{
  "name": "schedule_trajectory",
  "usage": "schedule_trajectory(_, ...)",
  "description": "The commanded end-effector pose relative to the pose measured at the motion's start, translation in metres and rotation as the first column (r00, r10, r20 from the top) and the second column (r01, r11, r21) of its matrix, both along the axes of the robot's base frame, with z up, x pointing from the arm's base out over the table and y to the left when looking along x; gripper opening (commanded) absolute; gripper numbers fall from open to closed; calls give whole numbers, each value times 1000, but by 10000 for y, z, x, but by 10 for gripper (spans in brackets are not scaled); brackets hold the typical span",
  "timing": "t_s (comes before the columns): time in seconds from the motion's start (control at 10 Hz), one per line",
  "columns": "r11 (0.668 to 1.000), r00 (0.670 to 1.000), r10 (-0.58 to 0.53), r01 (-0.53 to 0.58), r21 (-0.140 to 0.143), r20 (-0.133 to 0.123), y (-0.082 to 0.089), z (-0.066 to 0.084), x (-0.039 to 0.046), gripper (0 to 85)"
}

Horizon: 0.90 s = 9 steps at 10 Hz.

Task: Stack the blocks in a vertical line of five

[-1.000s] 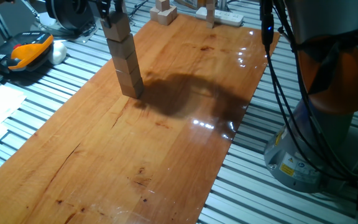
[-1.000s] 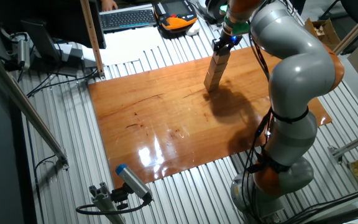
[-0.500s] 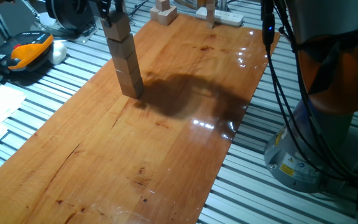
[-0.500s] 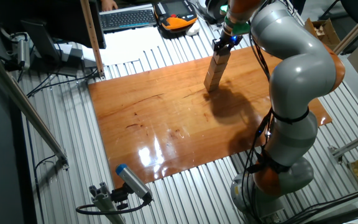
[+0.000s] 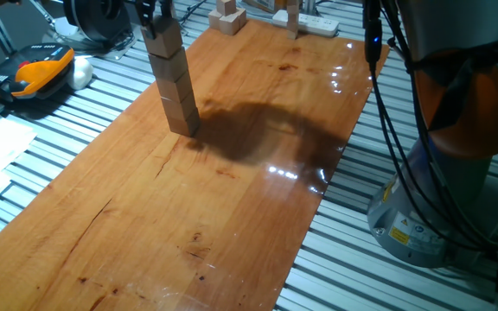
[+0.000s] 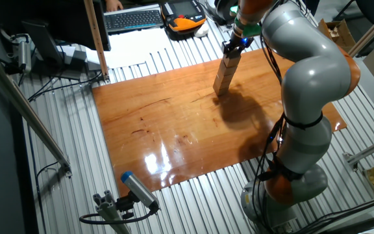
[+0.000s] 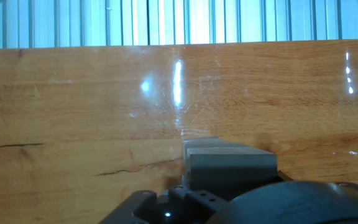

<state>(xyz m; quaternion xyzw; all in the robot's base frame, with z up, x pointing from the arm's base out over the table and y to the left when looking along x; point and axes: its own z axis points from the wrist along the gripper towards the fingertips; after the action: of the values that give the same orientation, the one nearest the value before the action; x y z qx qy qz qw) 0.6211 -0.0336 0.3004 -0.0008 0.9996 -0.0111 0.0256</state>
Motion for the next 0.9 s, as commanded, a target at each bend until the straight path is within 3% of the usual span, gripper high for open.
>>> schedule_trajectory(0.0,1000,1000,-1,1,1,0,1,1,-1,170)
schedule_trajectory(0.3,1000,1000,-7,7,-8,3,11,-4,-3,170)
schedule_trajectory(0.4,1000,1000,-8,8,-10,5,18,-7,-3,340)
schedule_trajectory(0.8,1000,1000,-8,8,-13,11,26,-9,-8,340)
